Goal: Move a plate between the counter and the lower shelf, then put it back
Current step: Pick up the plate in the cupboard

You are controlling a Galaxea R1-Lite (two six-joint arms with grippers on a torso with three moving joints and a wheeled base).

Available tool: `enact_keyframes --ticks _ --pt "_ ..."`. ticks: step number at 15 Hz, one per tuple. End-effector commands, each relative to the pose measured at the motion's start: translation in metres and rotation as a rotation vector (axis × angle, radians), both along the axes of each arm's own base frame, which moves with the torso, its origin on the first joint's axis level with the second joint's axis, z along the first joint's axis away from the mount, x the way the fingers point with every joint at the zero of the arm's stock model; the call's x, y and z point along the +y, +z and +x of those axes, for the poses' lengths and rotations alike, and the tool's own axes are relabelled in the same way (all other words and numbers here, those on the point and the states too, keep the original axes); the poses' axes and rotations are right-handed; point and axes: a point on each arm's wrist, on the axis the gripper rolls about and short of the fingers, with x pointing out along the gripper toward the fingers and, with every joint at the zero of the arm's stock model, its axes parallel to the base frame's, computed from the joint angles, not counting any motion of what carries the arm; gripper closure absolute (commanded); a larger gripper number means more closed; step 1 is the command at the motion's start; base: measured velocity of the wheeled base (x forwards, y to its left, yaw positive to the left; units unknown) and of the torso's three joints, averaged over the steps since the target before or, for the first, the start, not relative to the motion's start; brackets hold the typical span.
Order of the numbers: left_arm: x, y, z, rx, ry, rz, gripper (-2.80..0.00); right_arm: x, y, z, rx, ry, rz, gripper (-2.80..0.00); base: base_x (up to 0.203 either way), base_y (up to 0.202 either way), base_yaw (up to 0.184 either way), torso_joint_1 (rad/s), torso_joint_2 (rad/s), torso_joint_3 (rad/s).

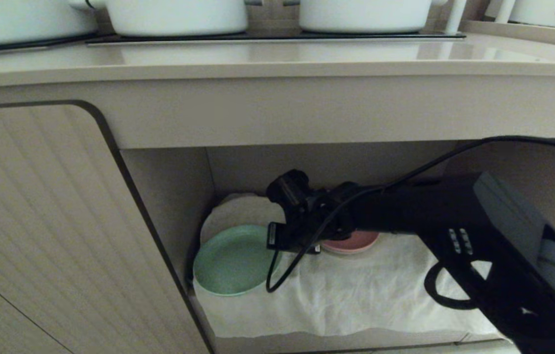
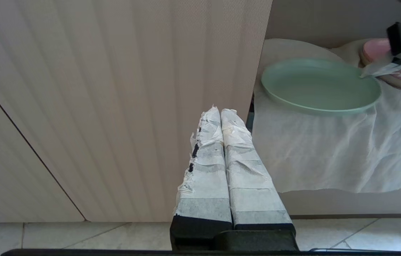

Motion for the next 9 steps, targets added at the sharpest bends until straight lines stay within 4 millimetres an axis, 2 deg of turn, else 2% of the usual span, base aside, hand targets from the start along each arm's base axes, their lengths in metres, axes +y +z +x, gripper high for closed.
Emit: enact_keyframes --ticks 1,9 --pt "0.0 0.0 0.0 -0.001 0.0 -0.001 0.0 -0.005 0.009 -0.007 0.005 0.0 -0.003 0.0 0.0 0.0 0.0 0.0 0.0 0.0" --pt "0.0 0.0 0.0 -0.001 0.0 -0.001 0.0 -0.016 0.019 -0.03 0.037 0.019 -0.032 0.0 0.0 0.0 0.0 0.0 0.0 0.0"
